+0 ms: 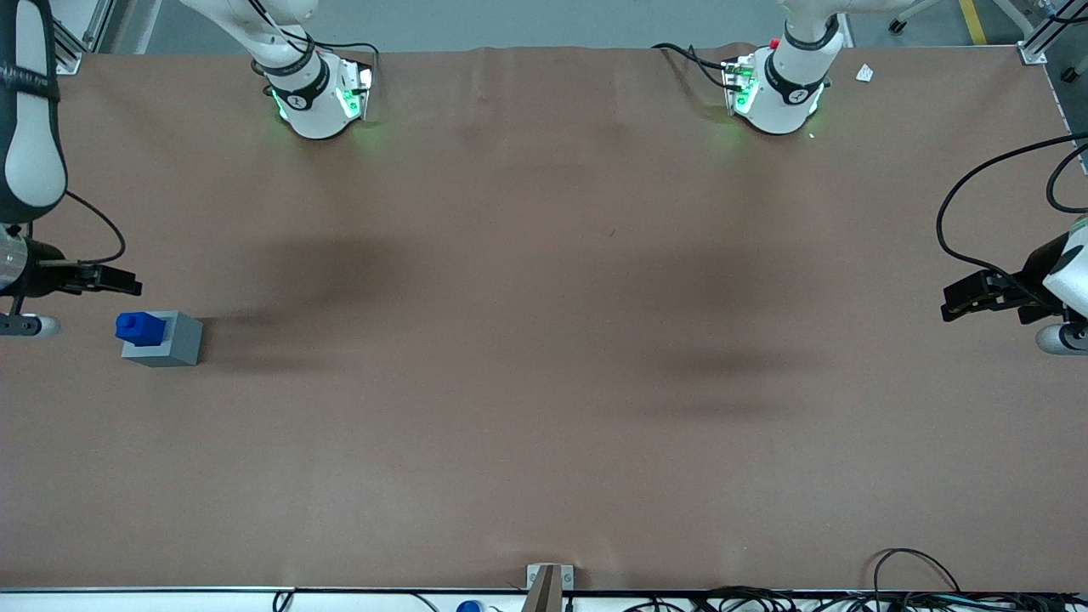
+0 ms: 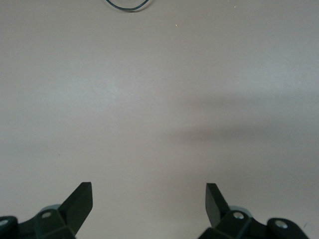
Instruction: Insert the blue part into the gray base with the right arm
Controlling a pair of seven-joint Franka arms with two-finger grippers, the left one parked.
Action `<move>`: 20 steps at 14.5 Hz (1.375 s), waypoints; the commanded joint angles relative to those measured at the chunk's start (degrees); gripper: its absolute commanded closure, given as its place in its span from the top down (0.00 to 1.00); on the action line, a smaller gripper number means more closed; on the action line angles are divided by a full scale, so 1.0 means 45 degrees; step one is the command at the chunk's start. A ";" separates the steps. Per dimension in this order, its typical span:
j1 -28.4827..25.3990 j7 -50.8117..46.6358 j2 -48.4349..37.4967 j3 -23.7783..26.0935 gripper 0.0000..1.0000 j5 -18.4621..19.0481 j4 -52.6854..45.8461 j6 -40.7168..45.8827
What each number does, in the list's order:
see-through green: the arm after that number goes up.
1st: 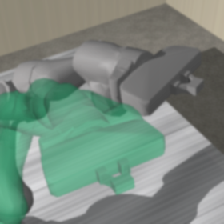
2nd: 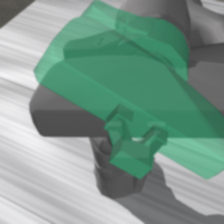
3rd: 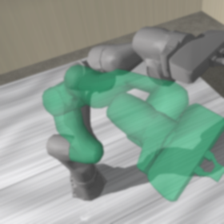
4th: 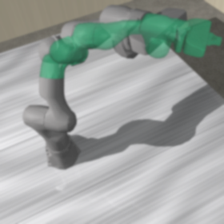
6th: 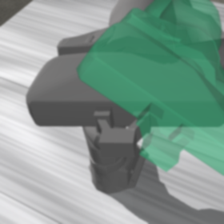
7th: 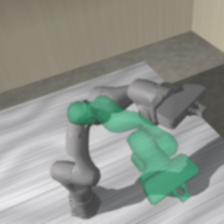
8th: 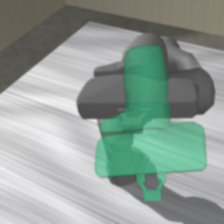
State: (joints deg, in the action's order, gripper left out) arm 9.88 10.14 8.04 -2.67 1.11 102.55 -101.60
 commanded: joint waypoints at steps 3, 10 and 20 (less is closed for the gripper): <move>-0.0553 -0.1061 -0.1706 0.0007 1.00 -0.0676 0.0317 0.1013; -0.1938 -0.1665 -0.2724 0.0027 1.00 -0.0637 -0.0696 0.2517; -0.2897 -0.3325 -0.2900 0.0397 1.00 -0.0579 -0.2202 0.3494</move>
State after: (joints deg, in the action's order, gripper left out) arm -2.69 -1.75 -4.65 -1.60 -1.44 93.04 -86.83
